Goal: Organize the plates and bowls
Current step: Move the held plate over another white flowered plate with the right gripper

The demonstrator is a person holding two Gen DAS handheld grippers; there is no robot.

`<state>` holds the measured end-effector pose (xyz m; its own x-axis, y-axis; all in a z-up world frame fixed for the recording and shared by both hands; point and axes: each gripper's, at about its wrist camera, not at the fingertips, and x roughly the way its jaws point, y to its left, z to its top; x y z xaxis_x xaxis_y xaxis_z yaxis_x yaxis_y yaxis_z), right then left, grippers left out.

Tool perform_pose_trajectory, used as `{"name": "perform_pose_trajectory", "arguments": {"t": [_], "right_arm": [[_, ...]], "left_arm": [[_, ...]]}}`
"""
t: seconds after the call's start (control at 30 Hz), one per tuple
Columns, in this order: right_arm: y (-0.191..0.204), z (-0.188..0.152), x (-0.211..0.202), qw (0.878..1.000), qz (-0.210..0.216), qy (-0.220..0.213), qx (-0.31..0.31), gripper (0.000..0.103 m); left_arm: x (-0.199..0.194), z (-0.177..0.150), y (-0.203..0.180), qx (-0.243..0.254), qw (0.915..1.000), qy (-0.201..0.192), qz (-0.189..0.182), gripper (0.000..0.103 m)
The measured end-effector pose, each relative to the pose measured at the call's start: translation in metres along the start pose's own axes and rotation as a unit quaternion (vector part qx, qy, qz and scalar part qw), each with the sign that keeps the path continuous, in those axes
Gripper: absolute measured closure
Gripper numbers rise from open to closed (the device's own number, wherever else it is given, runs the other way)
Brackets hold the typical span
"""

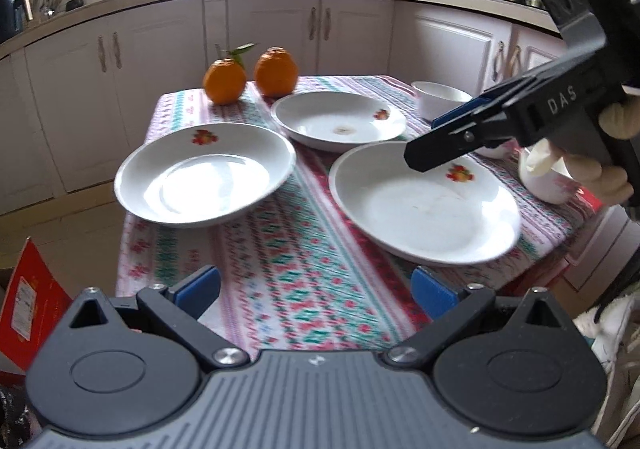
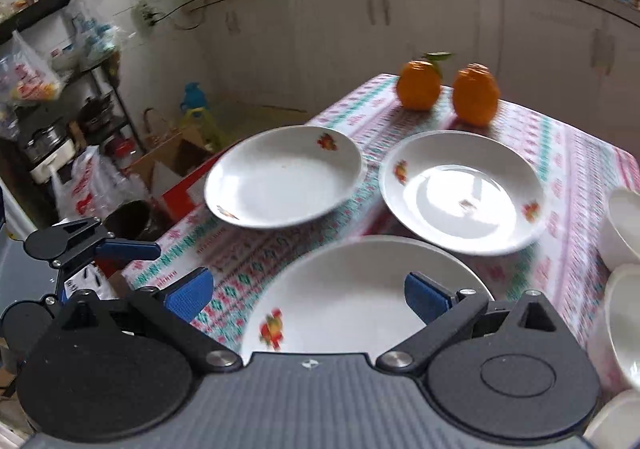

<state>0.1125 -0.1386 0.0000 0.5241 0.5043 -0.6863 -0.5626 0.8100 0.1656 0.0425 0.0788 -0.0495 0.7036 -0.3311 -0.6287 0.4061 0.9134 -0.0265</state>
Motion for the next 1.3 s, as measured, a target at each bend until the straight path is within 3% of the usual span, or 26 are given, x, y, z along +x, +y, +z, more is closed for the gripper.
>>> {"name": "perform_pose_trajectory", "arguments": {"t": [0.3,0.53,0.8,1.0,1.3], "right_arm": [[-0.006,-0.041,-0.018,0.996,-0.080,-0.024,0.022,0.000],[-0.022,-0.050,-0.019,0.994,-0.099,-0.022,0.036,0.000],[-0.050,-0.039,-0.013,0.996,-0.081,-0.006,0.044,0.000],[-0.079,-0.032,0.002,0.994,-0.047,0.026,0.091,0.001],[-0.097,-0.026,0.022,0.990,-0.025,0.048,0.128,0.019]], "left_arm": [[0.014,-0.002,-0.035,0.036,0.9988,0.010,-0.033,0.002],[0.026,-0.001,-0.047,0.054,0.9972,0.019,-0.047,0.002],[0.042,0.003,-0.054,0.069,0.9951,0.031,-0.064,0.002],[0.054,0.007,-0.059,0.078,0.9932,0.035,-0.080,0.002],[0.067,0.012,-0.059,0.084,0.9910,0.043,-0.095,0.002]]}}
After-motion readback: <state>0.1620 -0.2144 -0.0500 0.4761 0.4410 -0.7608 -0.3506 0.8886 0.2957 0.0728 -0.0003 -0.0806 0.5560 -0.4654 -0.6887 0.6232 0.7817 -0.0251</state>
